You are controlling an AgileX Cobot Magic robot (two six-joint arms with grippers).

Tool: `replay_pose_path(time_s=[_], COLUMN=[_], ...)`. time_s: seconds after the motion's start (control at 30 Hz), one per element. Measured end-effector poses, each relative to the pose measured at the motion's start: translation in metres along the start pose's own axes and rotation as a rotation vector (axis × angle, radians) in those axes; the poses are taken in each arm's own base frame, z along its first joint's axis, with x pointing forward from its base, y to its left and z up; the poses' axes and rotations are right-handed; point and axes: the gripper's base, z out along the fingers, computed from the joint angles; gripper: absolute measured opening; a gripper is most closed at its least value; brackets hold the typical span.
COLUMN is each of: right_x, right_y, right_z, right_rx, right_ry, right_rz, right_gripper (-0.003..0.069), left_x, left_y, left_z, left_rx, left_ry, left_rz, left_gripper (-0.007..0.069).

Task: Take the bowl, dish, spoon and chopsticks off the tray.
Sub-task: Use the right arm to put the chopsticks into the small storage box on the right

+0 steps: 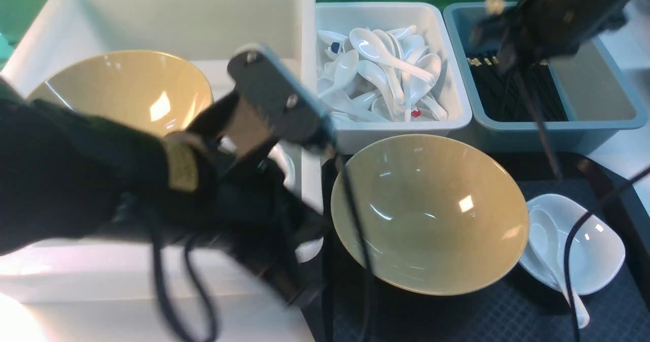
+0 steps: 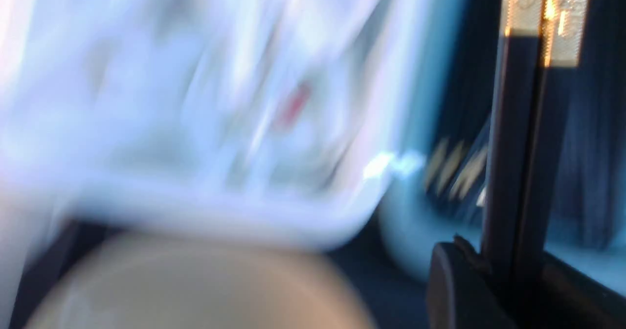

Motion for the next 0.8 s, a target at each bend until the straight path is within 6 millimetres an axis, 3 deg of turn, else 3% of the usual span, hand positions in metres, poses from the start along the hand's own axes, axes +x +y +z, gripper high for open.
replay_pose_path(time_s=[0.03,0.13,0.23,0.37,0.47,0.57,0.63,0.77,0.8], right_x=[-0.015,-0.033,-0.058,-0.072,-0.069,-0.062,-0.046,-0.034,-0.032], right_y=[-0.013,-0.024,-0.038,-0.052,-0.068,-0.077,-0.087,-0.091,-0.091], right_z=[0.007,0.017,0.044,0.084,0.128,0.147,0.168,0.167,0.158], right_rx=[0.010,0.011,-0.008,-0.017,0.005,0.025,0.066,0.107,0.118], right_ry=[-0.068,-0.156,-0.327,-0.421,-0.386,-0.337,-0.211,-0.072,-0.022], right_rz=[0.036,0.084,0.132,0.184,0.231,0.251,0.269,0.272,0.243], right_gripper=[0.0151,0.0151,0.0151,0.0151,0.0159,0.0190,0.0290,0.0425,0.0474], left_x=[-0.011,-0.023,-0.045,-0.061,-0.068,-0.068,-0.064,-0.061,-0.060], left_y=[0.007,0.019,0.043,0.051,0.049,0.048,0.044,0.042,0.042], left_z=[0.009,0.027,0.053,0.053,0.038,0.031,0.026,0.028,0.028], left_rx=[-0.026,-0.050,-0.069,-0.065,-0.071,-0.068,-0.045,-0.026,-0.020], left_ry=[-0.062,-0.104,-0.150,-0.194,-0.238,-0.238,-0.194,-0.151,-0.148], left_rz=[-0.040,-0.096,-0.215,-0.220,-0.161,-0.143,-0.130,-0.132,-0.137], left_gripper=[-0.0015,-0.0015,-0.0015,-0.0015,-0.0015,-0.0015,-0.0015,-0.0015,-0.0015])
